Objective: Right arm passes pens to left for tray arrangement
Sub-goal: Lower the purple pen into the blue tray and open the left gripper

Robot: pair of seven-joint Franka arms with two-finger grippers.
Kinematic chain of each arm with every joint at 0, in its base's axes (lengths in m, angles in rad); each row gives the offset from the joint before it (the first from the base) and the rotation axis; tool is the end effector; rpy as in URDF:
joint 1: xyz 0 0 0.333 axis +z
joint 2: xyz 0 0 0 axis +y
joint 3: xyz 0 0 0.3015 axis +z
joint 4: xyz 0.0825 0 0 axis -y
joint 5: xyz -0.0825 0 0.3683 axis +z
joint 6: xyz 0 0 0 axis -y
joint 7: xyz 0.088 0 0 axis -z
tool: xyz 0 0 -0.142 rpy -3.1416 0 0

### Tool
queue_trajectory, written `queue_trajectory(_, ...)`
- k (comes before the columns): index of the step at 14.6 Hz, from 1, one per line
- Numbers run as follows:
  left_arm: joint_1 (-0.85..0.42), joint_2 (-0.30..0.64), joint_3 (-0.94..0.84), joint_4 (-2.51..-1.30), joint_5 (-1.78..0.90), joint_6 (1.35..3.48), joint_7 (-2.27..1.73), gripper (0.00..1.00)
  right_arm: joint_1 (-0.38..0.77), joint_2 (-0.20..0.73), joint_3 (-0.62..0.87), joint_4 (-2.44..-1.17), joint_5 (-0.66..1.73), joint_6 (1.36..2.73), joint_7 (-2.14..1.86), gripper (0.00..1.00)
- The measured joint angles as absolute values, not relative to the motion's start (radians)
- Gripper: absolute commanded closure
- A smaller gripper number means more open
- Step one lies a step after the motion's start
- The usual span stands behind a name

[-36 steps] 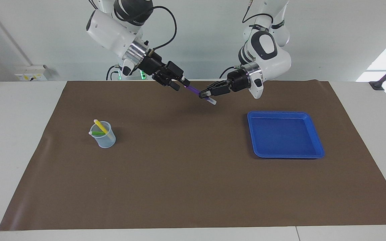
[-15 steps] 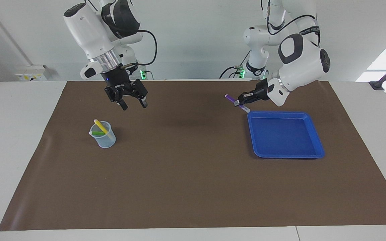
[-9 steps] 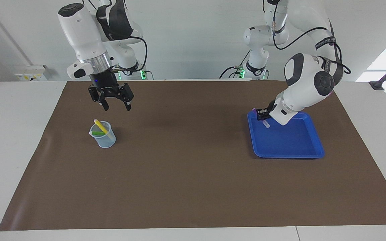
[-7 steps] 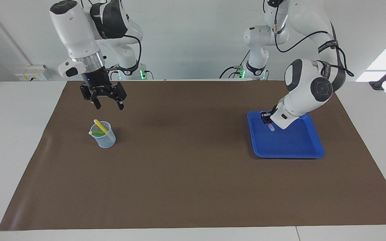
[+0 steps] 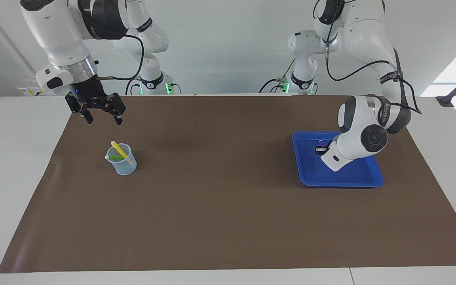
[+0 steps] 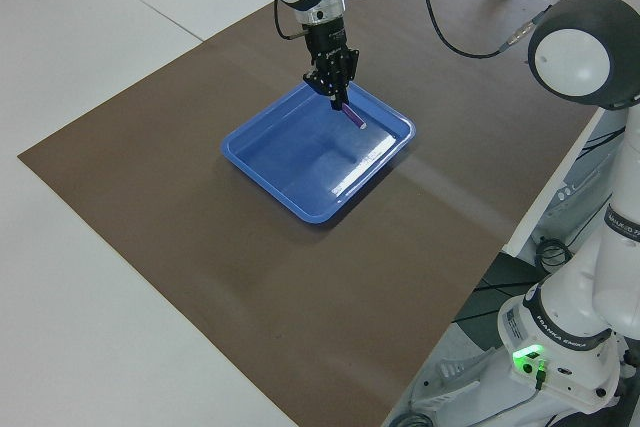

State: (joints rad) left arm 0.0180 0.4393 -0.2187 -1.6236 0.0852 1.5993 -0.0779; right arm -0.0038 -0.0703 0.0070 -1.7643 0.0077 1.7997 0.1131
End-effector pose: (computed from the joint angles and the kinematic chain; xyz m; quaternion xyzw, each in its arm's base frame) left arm 0.5744 -0.0951 0.3079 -0.9719 0.0711 0.2229 0.0251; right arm 0.5393 0.0027 0.5442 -0.9971 0.0555 -0.0525 0.0066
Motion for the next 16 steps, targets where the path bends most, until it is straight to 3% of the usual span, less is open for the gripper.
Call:
queue_trajectory(10,0.02,0.472,-0.221,-1.691,0.085,1.657,-0.171,1.0,-0.004,0.007,-0.01,-1.745,-0.025,1.753,-0.035,0.0)
queue_trajectory(12,0.021,0.472,-0.221,-1.709,0.085,1.688,-0.173,0.33,-0.005,0.009,-0.03,-1.794,-0.022,1.797,-0.057,0.0)
queue_trajectory(13,0.022,0.472,-0.22,-1.717,0.085,1.701,-0.173,0.28,-0.006,0.007,-0.045,-1.82,-0.014,1.813,-0.061,0.0)
queue_trajectory(16,0.028,0.471,-0.22,-1.723,0.085,1.709,-0.173,0.25,-0.007,-0.028,-0.101,-1.928,0.033,1.856,-0.107,0.0)
